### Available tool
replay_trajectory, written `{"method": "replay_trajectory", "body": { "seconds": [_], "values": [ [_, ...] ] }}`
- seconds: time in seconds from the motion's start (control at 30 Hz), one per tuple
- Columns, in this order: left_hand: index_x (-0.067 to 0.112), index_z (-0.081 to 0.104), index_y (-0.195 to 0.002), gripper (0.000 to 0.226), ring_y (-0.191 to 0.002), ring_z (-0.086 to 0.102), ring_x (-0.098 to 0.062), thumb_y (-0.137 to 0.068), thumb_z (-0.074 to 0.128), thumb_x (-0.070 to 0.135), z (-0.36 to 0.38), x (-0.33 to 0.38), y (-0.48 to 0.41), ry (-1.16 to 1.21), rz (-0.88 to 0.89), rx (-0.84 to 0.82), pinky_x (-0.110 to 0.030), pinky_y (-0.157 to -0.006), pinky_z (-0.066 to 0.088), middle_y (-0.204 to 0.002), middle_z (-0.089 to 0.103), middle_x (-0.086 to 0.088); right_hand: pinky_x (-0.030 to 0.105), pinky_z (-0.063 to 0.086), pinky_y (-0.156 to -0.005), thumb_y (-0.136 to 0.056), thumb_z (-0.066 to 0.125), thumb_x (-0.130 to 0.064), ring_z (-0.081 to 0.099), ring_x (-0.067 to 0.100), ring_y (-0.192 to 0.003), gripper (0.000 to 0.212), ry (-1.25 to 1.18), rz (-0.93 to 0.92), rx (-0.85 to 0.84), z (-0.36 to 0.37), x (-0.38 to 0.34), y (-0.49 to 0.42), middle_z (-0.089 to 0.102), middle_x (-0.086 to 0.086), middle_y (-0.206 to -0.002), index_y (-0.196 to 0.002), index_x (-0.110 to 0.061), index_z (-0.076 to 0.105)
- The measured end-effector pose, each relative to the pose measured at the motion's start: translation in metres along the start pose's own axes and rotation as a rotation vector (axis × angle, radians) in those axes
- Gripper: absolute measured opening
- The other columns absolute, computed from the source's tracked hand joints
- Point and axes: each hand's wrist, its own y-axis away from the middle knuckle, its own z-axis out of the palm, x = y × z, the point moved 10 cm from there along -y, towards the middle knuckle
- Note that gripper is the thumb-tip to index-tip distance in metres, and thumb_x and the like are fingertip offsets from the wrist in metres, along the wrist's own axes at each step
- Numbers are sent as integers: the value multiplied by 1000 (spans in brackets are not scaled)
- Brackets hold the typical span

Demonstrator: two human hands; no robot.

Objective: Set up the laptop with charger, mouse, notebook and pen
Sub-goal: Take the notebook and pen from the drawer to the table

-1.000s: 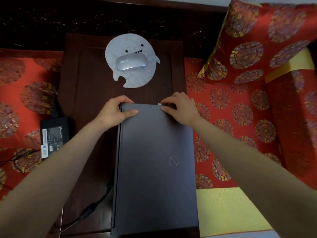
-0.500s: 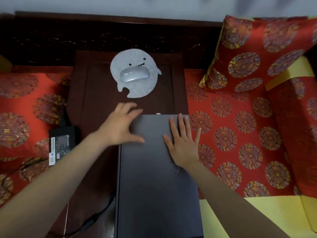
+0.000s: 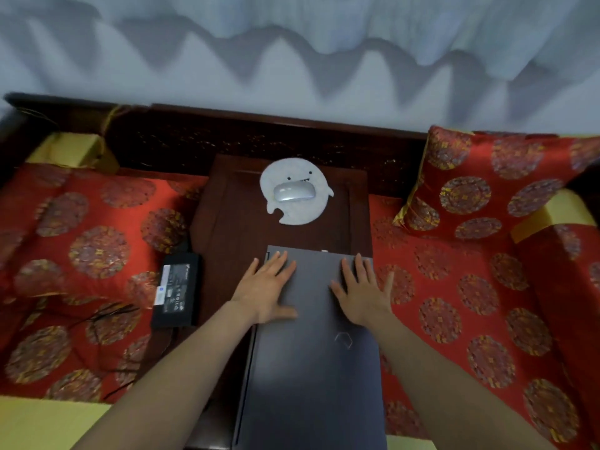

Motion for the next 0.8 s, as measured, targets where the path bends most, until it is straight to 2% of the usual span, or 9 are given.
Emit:
{"method": "replay_trajectory", "body": {
  "seconds": [0.1, 0.17, 0.23, 0.33, 0.43, 0.53, 0.67, 0.8],
  "values": [
    [16, 22, -150, 75, -147, 14, -22, -89, 50, 50, -91, -21, 42, 60, -86, 339, -44, -117, 11, -159, 20, -9, 58, -6, -115, -97, 26, -51, -5, 19, -148, 65, -49, -136, 274, -68, -45, 28, 3, 0, -162, -152, -21, 8],
    [13, 34, -145, 66, -142, 29, -26, -89, 48, 44, -147, -55, 100, 112, -176, 539, -44, -116, 21, -152, 35, -13, 56, 2, -116, -95, 40, -47, 9, 22, -148, 63, -92, -279, 419, -113, -98, 59, 20, 5, -159, -148, -17, 25],
    [11, 41, -141, 68, -137, 37, -28, -84, 42, 48, -187, -101, 187, 136, -304, 703, -41, -114, 28, -146, 44, -15, 55, 12, -116, -90, 50, -44, 21, 26, -144, 60, -141, -432, 478, -145, -170, 94, 30, 9, -154, -142, -16, 38],
    [8, 44, -139, 66, -133, 42, -31, -84, 46, 44, -205, -164, 334, 143, -531, 886, -41, -113, 31, -143, 48, -17, 49, 14, -118, -88, 51, -46, 21, 24, -144, 62, -141, -654, 471, -165, -284, 149, 30, 6, -154, -142, -19, 38],
    [9, 41, -141, 58, -136, 39, -33, -89, 57, 30, -197, -208, 483, 122, -760, 984, -44, -113, 30, -146, 44, -17, 48, 11, -118, -86, 51, -48, 20, 22, -144, 63, -131, -844, 446, -159, -397, 209, 30, 3, -154, -142, -23, 37],
    [8, 45, -138, 55, -134, 40, -35, -88, 61, 23, -158, -251, 688, 137, -1082, 1110, -44, -112, 29, -144, 45, -19, 50, 16, -116, -83, 54, -48, 23, 22, -143, 65, -121, -1108, 391, -120, -541, 318, 33, 2, -153, -142, -25, 38],
    [5, 45, -138, 59, -131, 42, -39, -86, 53, 31, -89, -280, 901, 177, -1392, 1201, -46, -111, 30, -143, 46, -21, 51, 20, -116, -82, 55, -51, 23, 20, -143, 68, -102, -1363, 281, -37, -686, 452, 33, -1, -153, -143, -29, 33],
    [7, 43, -139, 55, -128, 45, -37, -94, 43, 37, -5, -314, 1060, 239, -1596, 1220, -46, -109, 34, -140, 49, -20, 50, 25, -113, -84, 57, -50, 26, 23, -141, 69, -39, -1490, 156, 65, -807, 560, 33, 1, -152, -144, -26, 32]
  ]
}}
